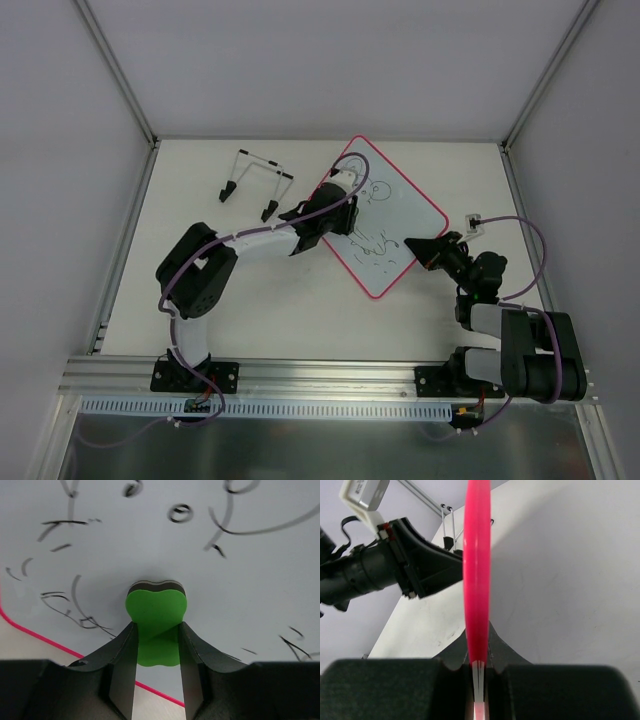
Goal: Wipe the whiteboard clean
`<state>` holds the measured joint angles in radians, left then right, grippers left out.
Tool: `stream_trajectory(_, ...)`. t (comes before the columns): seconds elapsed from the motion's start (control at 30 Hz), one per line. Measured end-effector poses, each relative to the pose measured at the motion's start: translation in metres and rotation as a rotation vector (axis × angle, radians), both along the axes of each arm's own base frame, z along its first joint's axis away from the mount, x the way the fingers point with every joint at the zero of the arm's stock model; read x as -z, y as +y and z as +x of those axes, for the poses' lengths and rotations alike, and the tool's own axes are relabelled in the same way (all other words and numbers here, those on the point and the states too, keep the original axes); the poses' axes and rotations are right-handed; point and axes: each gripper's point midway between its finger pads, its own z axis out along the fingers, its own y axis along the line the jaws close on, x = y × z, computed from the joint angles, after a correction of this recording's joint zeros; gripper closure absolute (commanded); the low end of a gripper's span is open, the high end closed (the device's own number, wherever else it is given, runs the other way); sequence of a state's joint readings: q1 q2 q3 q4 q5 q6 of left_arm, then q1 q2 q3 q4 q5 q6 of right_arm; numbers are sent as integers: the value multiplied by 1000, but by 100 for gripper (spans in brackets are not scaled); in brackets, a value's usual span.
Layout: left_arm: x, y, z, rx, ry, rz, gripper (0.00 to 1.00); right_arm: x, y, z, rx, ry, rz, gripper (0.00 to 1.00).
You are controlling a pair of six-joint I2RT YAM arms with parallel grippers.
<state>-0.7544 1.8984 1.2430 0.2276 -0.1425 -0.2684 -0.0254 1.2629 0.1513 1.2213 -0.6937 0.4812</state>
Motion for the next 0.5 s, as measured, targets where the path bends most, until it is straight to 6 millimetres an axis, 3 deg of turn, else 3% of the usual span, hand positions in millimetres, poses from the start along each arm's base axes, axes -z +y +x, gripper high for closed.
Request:
stream_trajectory(0.27, -7, -64, -62, 149, -11, -14, 100, 1, -4, 4, 24, -17, -23, 100)
stream_trajectory(0.5, -5, -60, -59, 92, 22, -68, 100, 3, -3, 4, 19, -19, -31, 100)
